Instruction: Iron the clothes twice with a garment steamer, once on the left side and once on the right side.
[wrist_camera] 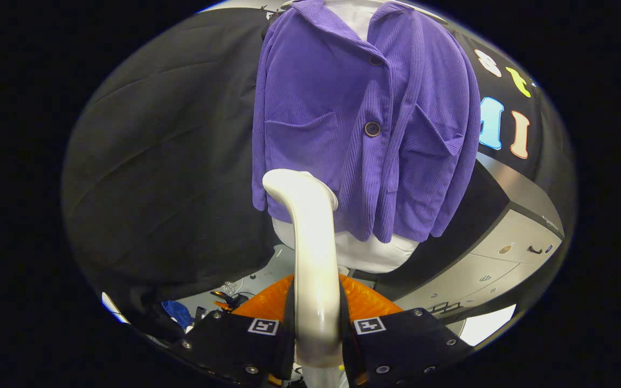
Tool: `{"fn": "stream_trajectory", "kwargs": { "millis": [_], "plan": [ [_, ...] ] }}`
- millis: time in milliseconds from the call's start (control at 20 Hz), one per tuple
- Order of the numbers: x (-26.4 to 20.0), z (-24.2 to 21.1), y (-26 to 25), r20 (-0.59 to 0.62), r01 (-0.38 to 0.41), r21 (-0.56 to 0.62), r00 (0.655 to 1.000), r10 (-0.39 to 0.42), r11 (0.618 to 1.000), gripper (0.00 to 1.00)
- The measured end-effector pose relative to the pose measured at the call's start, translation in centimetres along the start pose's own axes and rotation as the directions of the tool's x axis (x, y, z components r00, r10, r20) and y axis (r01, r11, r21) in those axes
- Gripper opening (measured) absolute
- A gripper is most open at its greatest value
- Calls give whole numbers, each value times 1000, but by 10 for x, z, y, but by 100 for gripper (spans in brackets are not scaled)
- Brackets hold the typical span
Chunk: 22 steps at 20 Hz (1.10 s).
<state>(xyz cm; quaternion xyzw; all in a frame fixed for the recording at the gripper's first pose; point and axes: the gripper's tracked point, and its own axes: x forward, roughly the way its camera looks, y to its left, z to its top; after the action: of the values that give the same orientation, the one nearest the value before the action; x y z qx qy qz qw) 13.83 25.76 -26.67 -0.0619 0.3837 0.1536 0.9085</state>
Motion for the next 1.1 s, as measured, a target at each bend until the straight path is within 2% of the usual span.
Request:
{"fn": "stream_trajectory", "kwargs": {
  "millis": [250, 500, 700, 950, 1100],
  "plan": [
    [-35, -20, -16, -8, -24, 3, 1000, 24, 1000, 36],
    [-87, -56, -71, 23, 2, 108, 1000, -5, 994, 36],
    [-129, -88, -114, 43, 17, 131, 999, -23, 991, 36],
    [-181, -80, -167, 202, 40, 220, 976, -86, 975, 36],
    [-215, -58, -204, 317, 66, 254, 937, -148, 965, 36]
  ]
}}
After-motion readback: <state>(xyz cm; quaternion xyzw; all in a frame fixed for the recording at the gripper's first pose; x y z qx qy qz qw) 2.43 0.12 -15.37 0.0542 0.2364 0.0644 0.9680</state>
